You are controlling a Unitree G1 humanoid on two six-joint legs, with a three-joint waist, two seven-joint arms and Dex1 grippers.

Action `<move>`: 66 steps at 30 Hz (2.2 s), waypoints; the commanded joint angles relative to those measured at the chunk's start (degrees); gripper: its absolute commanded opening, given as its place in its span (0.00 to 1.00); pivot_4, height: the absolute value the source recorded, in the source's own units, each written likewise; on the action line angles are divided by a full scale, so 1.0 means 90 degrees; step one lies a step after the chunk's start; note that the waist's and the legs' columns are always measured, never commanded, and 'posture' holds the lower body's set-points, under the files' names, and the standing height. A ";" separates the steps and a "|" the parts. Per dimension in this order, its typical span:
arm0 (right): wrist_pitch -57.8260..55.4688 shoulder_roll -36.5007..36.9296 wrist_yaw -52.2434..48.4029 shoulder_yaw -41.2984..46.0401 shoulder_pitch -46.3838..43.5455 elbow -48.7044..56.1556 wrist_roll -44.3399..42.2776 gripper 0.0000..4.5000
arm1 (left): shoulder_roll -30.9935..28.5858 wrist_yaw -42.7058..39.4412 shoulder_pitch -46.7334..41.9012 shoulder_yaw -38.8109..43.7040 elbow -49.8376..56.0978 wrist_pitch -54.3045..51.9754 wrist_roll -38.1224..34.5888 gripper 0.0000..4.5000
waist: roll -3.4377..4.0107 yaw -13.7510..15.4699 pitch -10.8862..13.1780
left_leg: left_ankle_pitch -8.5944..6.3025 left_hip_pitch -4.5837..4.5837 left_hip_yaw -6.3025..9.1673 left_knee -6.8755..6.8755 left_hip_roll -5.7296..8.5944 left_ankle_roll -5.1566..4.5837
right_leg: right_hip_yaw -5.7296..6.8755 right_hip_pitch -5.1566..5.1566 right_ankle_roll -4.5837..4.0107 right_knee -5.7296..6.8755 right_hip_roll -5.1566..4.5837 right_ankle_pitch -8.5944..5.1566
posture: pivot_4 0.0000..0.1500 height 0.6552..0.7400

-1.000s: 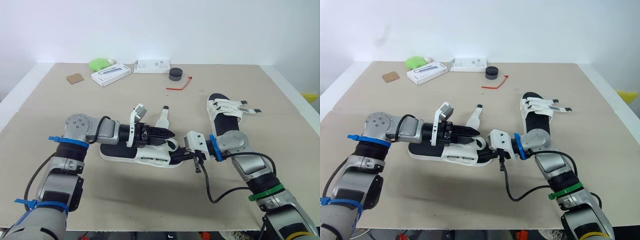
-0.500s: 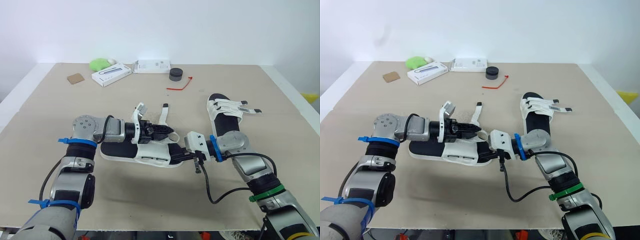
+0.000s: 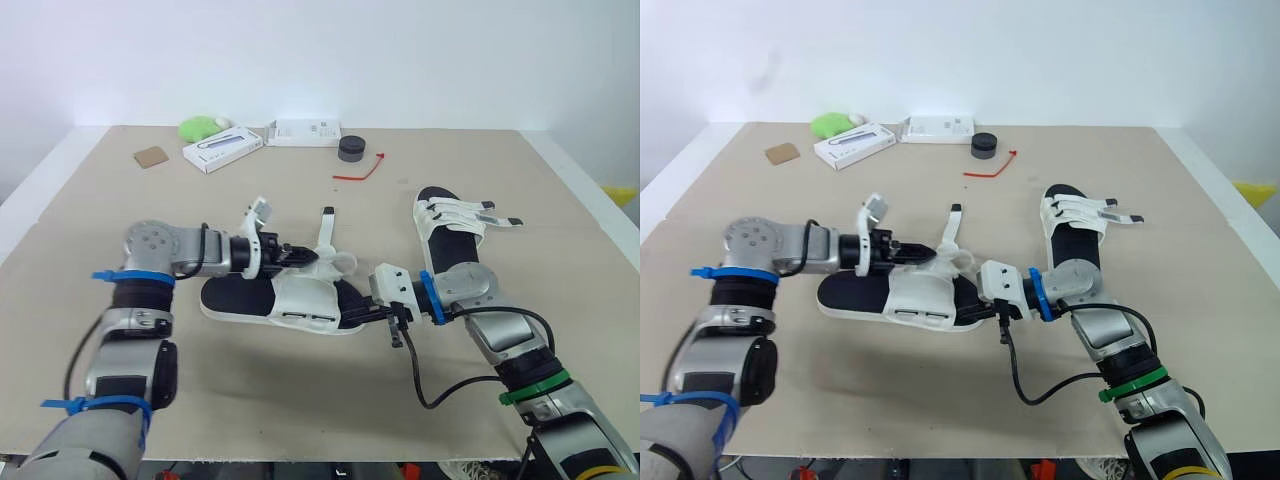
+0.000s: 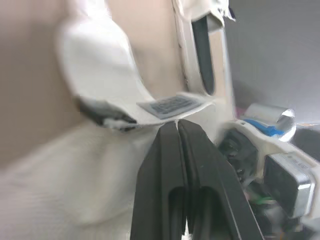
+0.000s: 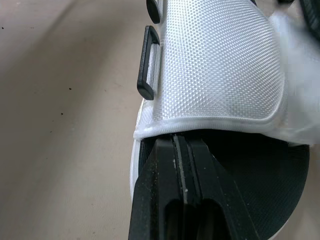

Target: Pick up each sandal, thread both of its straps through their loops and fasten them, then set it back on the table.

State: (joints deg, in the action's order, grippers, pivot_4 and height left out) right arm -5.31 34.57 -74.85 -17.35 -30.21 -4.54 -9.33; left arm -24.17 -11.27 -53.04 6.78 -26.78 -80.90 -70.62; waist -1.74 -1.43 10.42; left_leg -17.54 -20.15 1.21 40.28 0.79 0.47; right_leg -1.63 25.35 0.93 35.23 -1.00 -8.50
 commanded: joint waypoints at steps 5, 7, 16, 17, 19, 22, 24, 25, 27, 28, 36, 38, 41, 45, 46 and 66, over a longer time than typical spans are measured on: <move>-0.0011 0.0051 -0.0026 0.0040 0.0025 0.0146 -0.0021 0.00 | -0.1136 -0.3542 0.0223 -0.1576 0.1723 0.2298 0.2200 0.02 | 0.0000 0.0001 0.0000 | 0.0001 -0.0004 -0.0001 -0.0005 0.0000 0.0003 | 0.0004 0.0000 0.0001 -0.0008 -0.0003 -0.0006 | 1.00 1.00; -0.0005 0.0044 -0.0028 0.0034 0.0015 0.0127 -0.0013 0.00 | -0.1452 -0.4359 0.0468 -0.2143 0.2109 0.3601 0.3212 0.02 | 0.0001 0.0001 0.0000 | 0.0000 -0.0001 -0.0003 -0.0013 -0.0002 0.0002 | 0.0001 0.0002 -0.0001 -0.0010 -0.0002 -0.0010 | 1.00 1.00; -0.0029 0.0045 -0.0054 0.0028 0.0016 0.0150 -0.0025 0.00 | -0.1637 -0.5524 0.1279 -0.2951 0.1691 0.9735 0.6643 0.74 | 0.0000 0.0027 0.0000 | -0.0005 -0.0011 -0.0017 -0.0022 -0.0025 -0.0009 | 0.0013 0.0003 -0.0012 -0.0020 0.0000 -0.0016 | 1.00 1.00; -0.0033 0.0050 -0.0058 0.0031 0.0014 0.0148 -0.0027 0.00 | -0.1573 -0.5507 0.1252 -0.2935 0.1600 1.0083 0.6818 0.86 | 0.0000 0.0027 0.0000 | -0.0008 -0.0011 -0.0019 -0.0022 -0.0025 -0.0017 | 0.0012 0.0003 -0.0011 -0.0021 0.0000 -0.0016 | 1.00 1.00; -0.0036 0.0060 -0.0063 0.0035 0.0011 0.0149 -0.0026 0.00 | -0.1484 -0.5589 0.1208 -0.2932 0.1499 1.0480 0.6998 0.86 | 0.0000 0.0026 0.0000 | -0.0012 -0.0011 -0.0021 -0.0021 -0.0026 -0.0025 | 0.0011 0.0003 -0.0008 -0.0022 0.0000 -0.0017 | 1.00 1.00; -0.0038 0.0069 -0.0065 0.0039 0.0007 0.0150 -0.0024 0.00 | -0.1368 -0.5772 0.1210 -0.2875 0.1431 1.0828 0.7068 0.86 | 0.0000 0.0023 0.0000 | -0.0016 -0.0011 -0.0024 -0.0021 -0.0026 -0.0034 | 0.0011 0.0003 -0.0006 -0.0021 0.0001 -0.0018 | 1.00 1.00; -0.0042 0.0071 -0.0057 0.0042 0.0007 0.0152 -0.0026 0.00 | -0.1322 -0.5875 0.1231 -0.2796 0.1486 1.0869 0.6991 0.86 | 0.0000 0.0022 0.0000 | -0.0019 -0.0010 -0.0023 -0.0021 -0.0027 -0.0039 | 0.0010 0.0003 -0.0006 -0.0021 0.0001 -0.0019 | 1.00 1.00; -0.0039 0.0071 -0.0052 0.0041 0.0009 0.0154 -0.0024 0.00 | -0.1307 -0.5946 0.1241 -0.2742 0.1561 1.0816 0.6891 0.86 | 0.0000 0.0022 0.0000 | -0.0020 -0.0010 -0.0022 -0.0021 -0.0028 -0.0040 | 0.0010 0.0003 -0.0006 -0.0021 0.0001 -0.0019 | 1.00 1.00; -0.0053 0.0071 -0.0045 0.0045 0.0019 0.0168 -0.0034 0.00 | -0.1292 -0.6148 0.1284 -0.2631 0.1813 1.0350 0.6538 0.86 | 0.0000 0.0021 0.0000 | -0.0020 -0.0011 -0.0021 -0.0021 -0.0029 -0.0040 | 0.0012 0.0003 -0.0006 -0.0021 0.0002 -0.0020 | 1.00 1.00; -0.0052 0.0072 -0.0042 0.0043 0.0027 0.0172 -0.0034 0.00 | -0.1298 -0.6222 0.1310 -0.2601 0.1913 1.0112 0.6439 0.86 | 0.0000 0.0021 0.0000 | -0.0020 -0.0011 -0.0020 -0.0021 -0.0029 -0.0040 | 0.0012 0.0003 -0.0005 -0.0021 0.0002 -0.0020 | 1.00 1.00; -0.0009 0.0017 -0.0026 0.0015 0.0000 0.0117 -0.0024 0.00 | -0.1034 -0.5956 0.1039 -0.2625 0.1266 1.0076 0.7120 0.86 | 0.0000 0.0022 0.0000 | -0.0019 -0.0008 -0.0019 -0.0021 -0.0029 -0.0043 | 0.0015 0.0001 -0.0002 -0.0020 0.0005 -0.0021 | 1.00 1.00; -0.0003 0.0012 -0.0020 0.0014 0.0006 0.0122 -0.0023 0.00 | -0.0952 -0.5982 0.0983 -0.2644 0.1170 1.0133 0.7180 0.86 | 0.0000 0.0023 0.0000 | -0.0019 -0.0008 -0.0019 -0.0020 -0.0028 -0.0043 | 0.0015 0.0002 -0.0003 -0.0019 0.0007 -0.0021 | 1.00 1.00; 0.0006 0.0010 -0.0011 0.0010 0.0017 0.0128 -0.0017 0.00 | -0.0867 -0.6046 0.0908 -0.2678 0.1032 1.0280 0.7278 0.86 | 0.0000 0.0019 0.0000 | -0.0019 -0.0009 -0.0018 -0.0020 -0.0031 -0.0043 | 0.0017 0.0001 -0.0005 -0.0019 0.0006 -0.0021 | 1.00 1.00; -0.0002 0.0014 0.0003 0.0017 0.0027 0.0147 -0.0019 0.00 | -0.0709 -0.6207 0.0816 -0.2704 0.0889 1.0404 0.7277 0.86 | 0.0000 0.0024 0.0000 | -0.0019 -0.0009 -0.0018 -0.0020 -0.0030 -0.0043 | 0.0017 0.0001 -0.0005 -0.0019 0.0006 -0.0021 | 1.00 1.00; -0.0001 0.0022 0.0006 0.0023 0.0032 0.0153 -0.0019 0.00 | -0.0675 -0.6263 0.0799 -0.2755 0.0860 1.0468 0.7324 0.86 | 0.0000 0.0024 0.0000 | -0.0018 -0.0009 -0.0018 -0.0020 -0.0030 -0.0044 | 0.0017 0.0001 -0.0005 -0.0019 0.0006 -0.0021 | 1.00 1.00; -0.0002 0.0053 0.0050 0.0045 0.0033 0.0177 0.0001 0.00 | -0.0366 -0.6411 0.0374 -0.3112 -0.0206 1.1160 0.8255 0.01 | 0.0000 0.0022 0.0000 | -0.0018 -0.0006 -0.0018 -0.0019 -0.0028 -0.0046 | 0.0017 0.0000 -0.0007 -0.0015 0.0010 -0.0020 | 1.00 1.00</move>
State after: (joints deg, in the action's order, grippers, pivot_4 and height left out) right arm -5.57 34.60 -74.57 -17.36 -29.88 -4.03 -9.61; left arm -27.49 -68.93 -48.77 -21.17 -28.15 19.16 2.46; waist -1.74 -1.24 10.41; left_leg -17.70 -20.20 1.04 40.11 0.54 0.06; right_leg -1.49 25.35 0.86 35.10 -0.91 -8.68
